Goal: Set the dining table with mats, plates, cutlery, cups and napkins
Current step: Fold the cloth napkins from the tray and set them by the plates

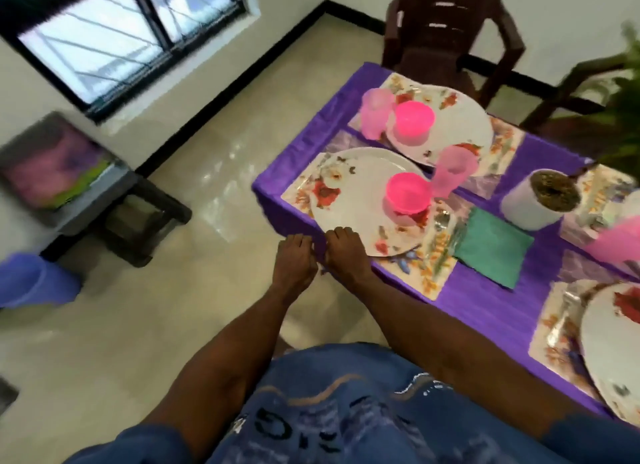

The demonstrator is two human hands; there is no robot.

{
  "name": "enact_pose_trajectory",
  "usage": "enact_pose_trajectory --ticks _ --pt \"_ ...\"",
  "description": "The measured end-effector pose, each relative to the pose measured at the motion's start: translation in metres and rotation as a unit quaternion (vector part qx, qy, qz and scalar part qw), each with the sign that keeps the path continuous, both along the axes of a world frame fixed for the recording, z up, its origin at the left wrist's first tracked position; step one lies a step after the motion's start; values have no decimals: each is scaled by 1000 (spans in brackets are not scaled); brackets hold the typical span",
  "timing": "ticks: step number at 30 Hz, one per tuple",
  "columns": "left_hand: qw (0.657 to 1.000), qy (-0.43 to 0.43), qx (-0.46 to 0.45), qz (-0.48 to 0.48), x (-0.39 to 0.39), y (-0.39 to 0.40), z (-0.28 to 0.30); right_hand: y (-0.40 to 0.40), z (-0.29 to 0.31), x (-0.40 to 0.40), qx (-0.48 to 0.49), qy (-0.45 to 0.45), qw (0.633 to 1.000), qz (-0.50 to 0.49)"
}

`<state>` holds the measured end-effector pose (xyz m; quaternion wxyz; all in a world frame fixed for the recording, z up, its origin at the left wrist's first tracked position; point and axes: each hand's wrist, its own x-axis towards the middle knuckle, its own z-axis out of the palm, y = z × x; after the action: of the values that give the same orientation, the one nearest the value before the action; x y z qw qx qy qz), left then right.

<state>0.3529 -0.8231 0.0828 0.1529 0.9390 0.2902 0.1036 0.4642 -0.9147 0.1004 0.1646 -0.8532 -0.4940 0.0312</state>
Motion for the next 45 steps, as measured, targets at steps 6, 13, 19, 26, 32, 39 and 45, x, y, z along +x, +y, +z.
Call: enact_pose_trajectory --ticks 6,13,19,26,32,39,45 --pt "979 148 -14 141 -131 114 -3 136 3 -102 -98 51 987 116" --pt "936 176 -81 292 -244 192 2 247 17 -196 -171 62 953 241" --pt "903 180 -113 372 -304 246 -5 329 8 -241 -204 58 929 304" --pt "880 182 -141 415 -341 362 -13 467 -2 -272 -198 48 914 349" --pt "863 157 -177 447 -362 475 -1 603 3 -289 -211 44 905 367" --pt "827 142 -231 492 -377 576 0 713 3 -287 -255 49 893 367" --pt "829 124 -264 478 -381 659 -16 793 -16 -278 -311 74 889 328"
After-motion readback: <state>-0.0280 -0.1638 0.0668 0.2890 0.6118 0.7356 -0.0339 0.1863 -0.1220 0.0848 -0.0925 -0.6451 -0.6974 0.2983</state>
